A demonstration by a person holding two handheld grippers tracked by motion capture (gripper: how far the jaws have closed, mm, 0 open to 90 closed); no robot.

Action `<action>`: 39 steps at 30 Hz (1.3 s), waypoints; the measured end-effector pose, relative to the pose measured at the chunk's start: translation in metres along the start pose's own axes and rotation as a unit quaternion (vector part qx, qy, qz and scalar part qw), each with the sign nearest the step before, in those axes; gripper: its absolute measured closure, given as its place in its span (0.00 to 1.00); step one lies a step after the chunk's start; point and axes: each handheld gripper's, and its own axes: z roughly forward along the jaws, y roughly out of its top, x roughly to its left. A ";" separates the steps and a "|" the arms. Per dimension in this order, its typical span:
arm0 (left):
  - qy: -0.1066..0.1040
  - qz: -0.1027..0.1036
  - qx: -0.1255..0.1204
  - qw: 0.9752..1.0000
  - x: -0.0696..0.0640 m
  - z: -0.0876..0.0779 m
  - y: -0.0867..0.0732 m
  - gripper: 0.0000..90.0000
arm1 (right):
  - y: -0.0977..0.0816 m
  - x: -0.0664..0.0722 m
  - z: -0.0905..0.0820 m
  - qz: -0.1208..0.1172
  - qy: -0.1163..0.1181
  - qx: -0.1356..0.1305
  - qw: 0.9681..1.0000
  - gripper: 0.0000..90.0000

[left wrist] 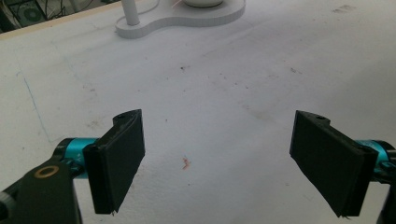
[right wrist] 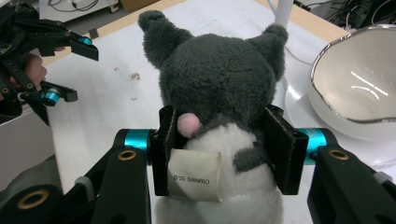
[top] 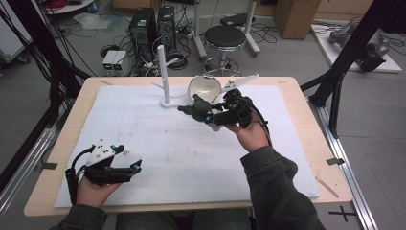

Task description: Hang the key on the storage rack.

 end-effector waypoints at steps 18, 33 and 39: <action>0.001 -0.002 -0.001 1.000 0.002 0.000 -0.001 0.20 | 0.037 -0.002 0.020 -0.014 0.005 0.009 1.000 0.57; 0.001 -0.004 -0.001 1.000 0.003 -0.001 -0.002 0.20 | 0.052 -0.012 0.034 -0.002 0.010 0.005 1.000 0.57; 0.001 -0.004 -0.003 1.000 0.003 -0.001 -0.002 0.20 | 0.062 -0.014 0.040 -0.006 0.005 0.007 1.000 0.57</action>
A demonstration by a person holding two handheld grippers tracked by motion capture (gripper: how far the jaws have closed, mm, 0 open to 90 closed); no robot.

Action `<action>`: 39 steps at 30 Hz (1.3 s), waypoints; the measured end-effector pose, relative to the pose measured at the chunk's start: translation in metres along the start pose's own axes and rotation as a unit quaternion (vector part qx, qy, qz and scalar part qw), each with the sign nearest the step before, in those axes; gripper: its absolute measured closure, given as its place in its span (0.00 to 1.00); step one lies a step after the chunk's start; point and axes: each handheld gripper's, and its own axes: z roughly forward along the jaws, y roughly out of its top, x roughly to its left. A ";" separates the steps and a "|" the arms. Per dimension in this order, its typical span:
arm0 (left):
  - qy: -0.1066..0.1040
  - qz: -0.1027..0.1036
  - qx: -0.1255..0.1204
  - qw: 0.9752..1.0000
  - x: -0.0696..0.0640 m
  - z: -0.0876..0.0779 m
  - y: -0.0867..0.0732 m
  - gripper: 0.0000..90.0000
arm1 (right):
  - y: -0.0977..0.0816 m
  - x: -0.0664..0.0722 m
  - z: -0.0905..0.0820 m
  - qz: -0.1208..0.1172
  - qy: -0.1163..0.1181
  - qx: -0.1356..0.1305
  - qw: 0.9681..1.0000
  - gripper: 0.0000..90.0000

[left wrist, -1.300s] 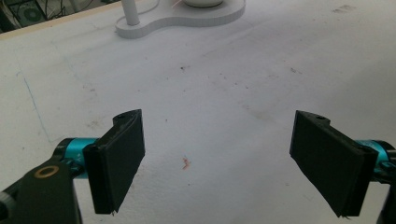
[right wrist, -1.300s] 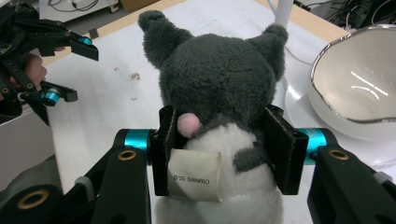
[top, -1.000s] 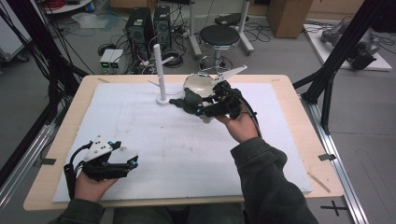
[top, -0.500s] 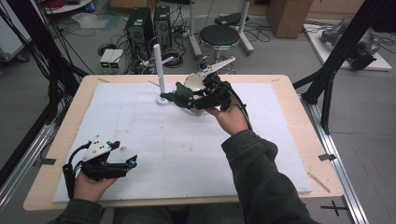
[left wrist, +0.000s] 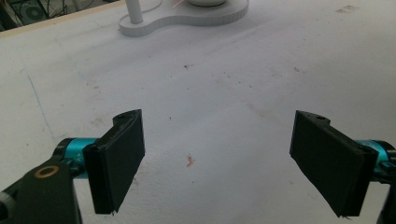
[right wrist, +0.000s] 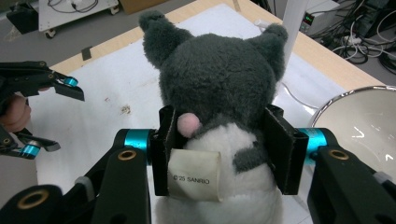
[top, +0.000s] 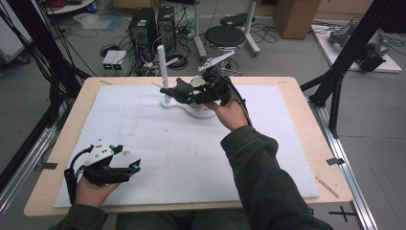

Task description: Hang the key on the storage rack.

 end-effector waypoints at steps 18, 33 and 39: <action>0.002 -0.001 0.000 1.000 0.002 -0.001 -0.001 0.20 | 0.024 -0.010 0.018 0.004 -0.009 -0.004 1.000 0.57; 0.002 -0.003 -0.002 1.000 0.003 -0.001 -0.001 0.20 | 0.039 -0.018 0.029 0.012 -0.016 -0.009 1.000 0.57; 0.003 -0.005 -0.003 1.000 0.003 -0.002 -0.002 0.20 | 0.040 -0.021 0.037 0.019 -0.016 -0.008 1.000 0.57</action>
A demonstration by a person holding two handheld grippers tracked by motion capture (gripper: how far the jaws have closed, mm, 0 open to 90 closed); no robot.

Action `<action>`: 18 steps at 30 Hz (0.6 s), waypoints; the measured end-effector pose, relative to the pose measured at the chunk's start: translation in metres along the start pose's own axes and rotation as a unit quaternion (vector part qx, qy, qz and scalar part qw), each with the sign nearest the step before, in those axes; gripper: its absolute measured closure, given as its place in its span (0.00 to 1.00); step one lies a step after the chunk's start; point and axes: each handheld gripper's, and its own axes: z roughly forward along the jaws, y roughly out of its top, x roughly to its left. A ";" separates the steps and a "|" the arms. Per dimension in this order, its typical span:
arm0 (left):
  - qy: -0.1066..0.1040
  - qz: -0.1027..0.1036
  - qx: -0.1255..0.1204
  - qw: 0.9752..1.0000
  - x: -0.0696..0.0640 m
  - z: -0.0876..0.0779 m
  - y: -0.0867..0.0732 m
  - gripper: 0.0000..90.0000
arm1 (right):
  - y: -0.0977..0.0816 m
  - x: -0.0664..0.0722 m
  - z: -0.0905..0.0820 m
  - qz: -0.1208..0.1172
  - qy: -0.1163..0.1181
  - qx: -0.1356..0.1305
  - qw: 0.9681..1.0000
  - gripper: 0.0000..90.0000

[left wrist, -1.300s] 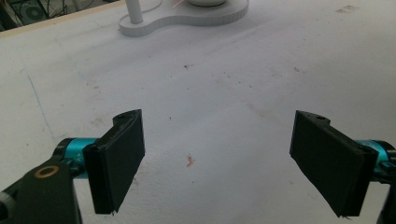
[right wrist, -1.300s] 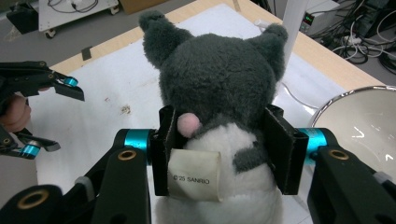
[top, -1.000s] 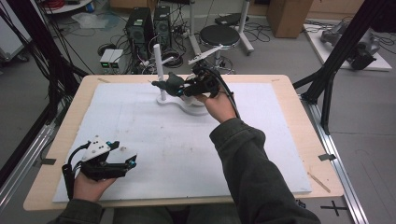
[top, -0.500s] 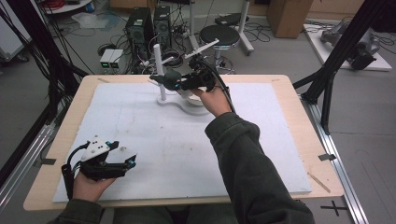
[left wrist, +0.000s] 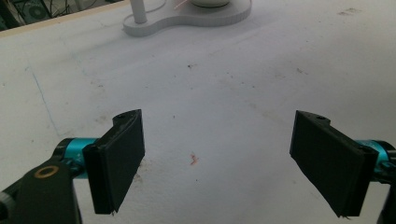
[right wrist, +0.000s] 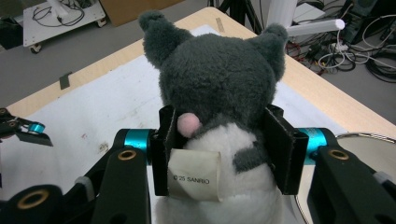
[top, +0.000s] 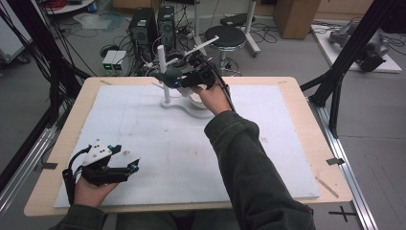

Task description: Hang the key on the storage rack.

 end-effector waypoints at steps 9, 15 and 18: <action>0.001 -0.002 0.002 1.000 0.000 0.000 -0.001 0.20 | 0.000 -0.004 0.008 0.010 -0.007 0.000 1.000 0.57; 0.003 -0.003 0.003 1.000 0.001 0.000 -0.001 0.20 | -0.002 -0.010 0.013 0.020 -0.012 0.005 1.000 0.57; 0.001 0.000 0.004 1.000 0.001 0.001 -0.001 0.20 | -0.004 -0.014 0.013 0.027 -0.015 0.007 0.999 0.57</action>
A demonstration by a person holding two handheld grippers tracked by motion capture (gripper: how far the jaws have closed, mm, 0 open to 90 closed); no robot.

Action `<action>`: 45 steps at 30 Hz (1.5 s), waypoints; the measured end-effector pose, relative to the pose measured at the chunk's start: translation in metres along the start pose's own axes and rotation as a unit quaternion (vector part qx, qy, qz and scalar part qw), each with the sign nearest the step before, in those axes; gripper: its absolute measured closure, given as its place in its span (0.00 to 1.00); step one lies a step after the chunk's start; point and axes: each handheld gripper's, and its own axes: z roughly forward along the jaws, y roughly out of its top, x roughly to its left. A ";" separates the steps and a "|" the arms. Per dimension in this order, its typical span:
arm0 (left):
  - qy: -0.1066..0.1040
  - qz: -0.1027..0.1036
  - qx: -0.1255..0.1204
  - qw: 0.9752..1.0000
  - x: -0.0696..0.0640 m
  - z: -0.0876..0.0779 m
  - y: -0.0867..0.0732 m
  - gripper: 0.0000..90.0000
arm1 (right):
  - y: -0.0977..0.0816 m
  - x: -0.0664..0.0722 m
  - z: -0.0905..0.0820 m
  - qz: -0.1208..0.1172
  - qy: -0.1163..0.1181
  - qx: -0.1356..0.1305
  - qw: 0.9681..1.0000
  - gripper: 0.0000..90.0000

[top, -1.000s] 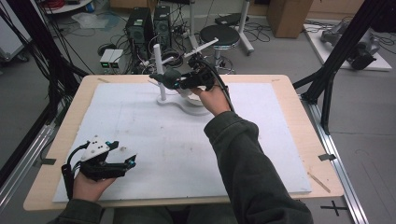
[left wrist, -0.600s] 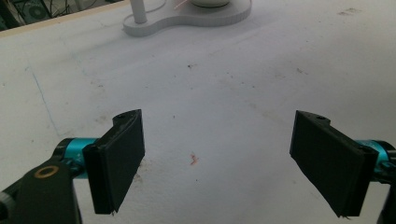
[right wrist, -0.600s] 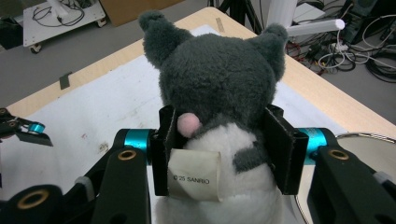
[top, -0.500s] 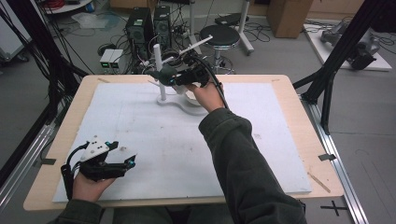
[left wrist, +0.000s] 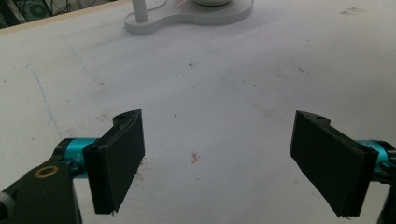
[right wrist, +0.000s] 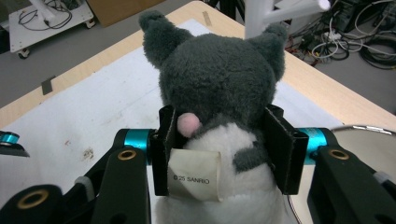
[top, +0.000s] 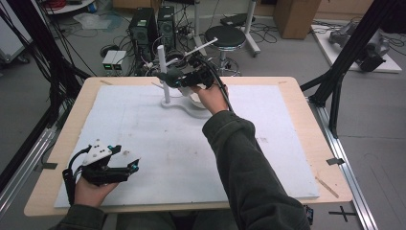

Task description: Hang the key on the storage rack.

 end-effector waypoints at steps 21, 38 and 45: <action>0.002 -0.001 0.000 1.000 0.001 -0.001 -0.001 0.20 | -0.009 -0.007 0.007 0.007 -0.013 0.027 1.000 0.57; 0.004 -0.001 -0.002 1.000 0.002 -0.004 -0.001 0.20 | -0.011 -0.004 0.020 -0.001 -0.025 0.053 0.998 0.57; 0.004 -0.002 -0.002 1.000 0.002 -0.004 -0.001 0.20 | -0.012 -0.004 0.025 -0.007 -0.030 0.062 0.998 0.57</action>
